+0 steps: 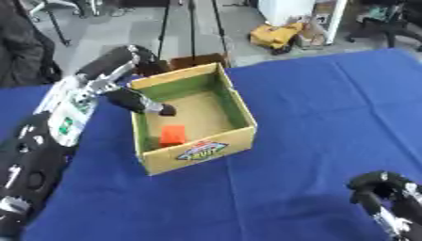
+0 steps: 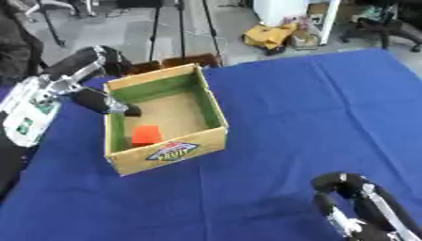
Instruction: Pick up objects on the table and place them in the box.
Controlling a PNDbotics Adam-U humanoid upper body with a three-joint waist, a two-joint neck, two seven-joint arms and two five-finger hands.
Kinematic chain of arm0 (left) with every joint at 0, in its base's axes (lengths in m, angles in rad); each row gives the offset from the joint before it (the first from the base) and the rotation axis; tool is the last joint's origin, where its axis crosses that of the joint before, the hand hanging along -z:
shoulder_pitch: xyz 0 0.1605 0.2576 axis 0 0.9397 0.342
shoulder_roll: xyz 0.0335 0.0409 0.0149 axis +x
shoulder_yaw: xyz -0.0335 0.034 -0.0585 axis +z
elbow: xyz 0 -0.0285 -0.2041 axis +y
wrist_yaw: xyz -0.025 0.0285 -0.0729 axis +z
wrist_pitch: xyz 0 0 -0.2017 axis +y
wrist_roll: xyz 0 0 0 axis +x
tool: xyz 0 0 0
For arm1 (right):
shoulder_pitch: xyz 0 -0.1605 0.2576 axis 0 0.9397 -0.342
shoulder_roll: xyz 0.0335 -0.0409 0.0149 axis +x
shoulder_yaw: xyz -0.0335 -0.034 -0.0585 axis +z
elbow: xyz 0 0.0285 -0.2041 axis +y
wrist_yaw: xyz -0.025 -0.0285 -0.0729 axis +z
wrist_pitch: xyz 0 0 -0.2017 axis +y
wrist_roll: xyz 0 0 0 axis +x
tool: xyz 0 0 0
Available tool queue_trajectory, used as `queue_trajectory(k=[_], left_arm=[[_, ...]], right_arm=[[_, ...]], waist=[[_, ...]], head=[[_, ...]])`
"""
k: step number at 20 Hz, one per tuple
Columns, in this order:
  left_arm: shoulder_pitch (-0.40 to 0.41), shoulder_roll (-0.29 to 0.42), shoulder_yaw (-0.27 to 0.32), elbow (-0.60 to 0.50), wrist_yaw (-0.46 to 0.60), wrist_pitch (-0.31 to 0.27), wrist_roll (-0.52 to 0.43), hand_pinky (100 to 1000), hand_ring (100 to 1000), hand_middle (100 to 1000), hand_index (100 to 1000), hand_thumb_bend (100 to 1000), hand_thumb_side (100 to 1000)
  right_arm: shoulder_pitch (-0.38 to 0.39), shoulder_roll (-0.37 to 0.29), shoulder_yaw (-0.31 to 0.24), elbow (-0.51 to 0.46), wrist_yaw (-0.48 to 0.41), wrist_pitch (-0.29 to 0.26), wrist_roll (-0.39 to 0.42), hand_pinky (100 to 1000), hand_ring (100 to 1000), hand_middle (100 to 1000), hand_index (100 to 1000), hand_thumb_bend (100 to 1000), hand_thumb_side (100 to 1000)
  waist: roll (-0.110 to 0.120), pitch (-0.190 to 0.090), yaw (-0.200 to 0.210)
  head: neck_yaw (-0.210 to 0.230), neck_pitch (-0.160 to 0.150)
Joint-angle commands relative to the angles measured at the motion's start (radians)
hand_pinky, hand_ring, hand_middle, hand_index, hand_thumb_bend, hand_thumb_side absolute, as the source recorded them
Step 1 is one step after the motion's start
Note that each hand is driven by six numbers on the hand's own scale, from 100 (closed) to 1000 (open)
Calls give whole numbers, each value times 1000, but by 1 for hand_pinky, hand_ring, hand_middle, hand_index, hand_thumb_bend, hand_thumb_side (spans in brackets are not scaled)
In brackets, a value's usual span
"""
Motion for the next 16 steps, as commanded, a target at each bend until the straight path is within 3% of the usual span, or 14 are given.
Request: queue_trajectory(k=[1,8,16], left_arm=[[25,109,27,-166,143,51,1,564,556,545,717,919,614],[254,249,83,-463,336,127,-1,557,551,543,720,927,618],[497,217,124,-575,412,135,-9,536,539,539,728,909,674]], right_arm=[[2,-13,-16,-6,-5,-3,-7,755,510,416,694,306,506],[10,-14,-20,-7,-9,-3,-10,755,511,416,694,303,506],[15,-13,-20,-5,-8,-3,-11,755,511,415,694,302,507]], waist=[[-8,-25,10],[-16,-34,41],[-22,-37,64]], head=[[-13,-3],[-28,-2],[-33,7]])
